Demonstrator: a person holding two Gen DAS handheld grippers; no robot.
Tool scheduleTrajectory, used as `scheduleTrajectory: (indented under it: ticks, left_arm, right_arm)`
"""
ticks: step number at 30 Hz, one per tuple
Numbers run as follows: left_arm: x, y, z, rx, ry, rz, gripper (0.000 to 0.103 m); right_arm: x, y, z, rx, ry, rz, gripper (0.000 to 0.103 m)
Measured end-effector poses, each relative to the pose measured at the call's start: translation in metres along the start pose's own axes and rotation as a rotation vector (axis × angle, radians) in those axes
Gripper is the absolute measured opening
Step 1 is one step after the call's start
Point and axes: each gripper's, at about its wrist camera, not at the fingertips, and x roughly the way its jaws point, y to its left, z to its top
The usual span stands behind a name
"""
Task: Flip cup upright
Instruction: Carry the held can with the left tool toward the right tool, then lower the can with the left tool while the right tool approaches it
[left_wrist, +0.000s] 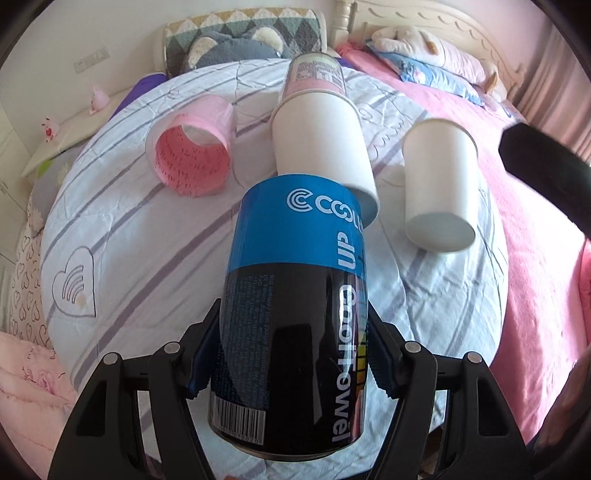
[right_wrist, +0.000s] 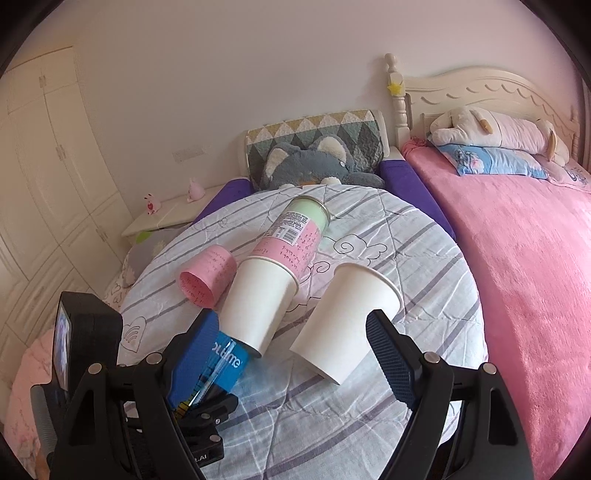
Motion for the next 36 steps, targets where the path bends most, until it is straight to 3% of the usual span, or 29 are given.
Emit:
scheduleTrajectory:
  ticks: [7,18,27,29,32,36]
  left_arm:
    - [0.005,-0.001,0.012,-0.004,-0.005,-0.002,0.070]
    - [-0.012,0.009,-0.025,0.016,0.016,-0.041,0.070]
    - [-0.023,0.036,-0.029,-0.056,-0.042,-0.033,0.070]
    - [-0.025,0.040,-0.028,-0.060,-0.047,-0.038,0.075]
    - [-0.034,0.042,-0.031,-0.059,-0.076,-0.039,0.091]
    - [-0.045,0.051,-0.034,-0.066,-0.106,-0.050,0.094]
  right_arm:
    - [0.009,-0.004,0.002,0.005,0.016,-0.004,0.083]
    - [0.006,0.008,0.000,-0.009,0.020,-0.010,0.083]
    - [0.011,0.020,-0.004,0.015,0.062,0.015,0.083]
    - [0.014,0.022,-0.006,0.025,0.075,0.024,0.083]
    - [0.018,0.025,-0.008,0.040,0.094,0.040,0.083]
    - [0.020,0.032,-0.008,0.057,0.107,0.055,0.083]
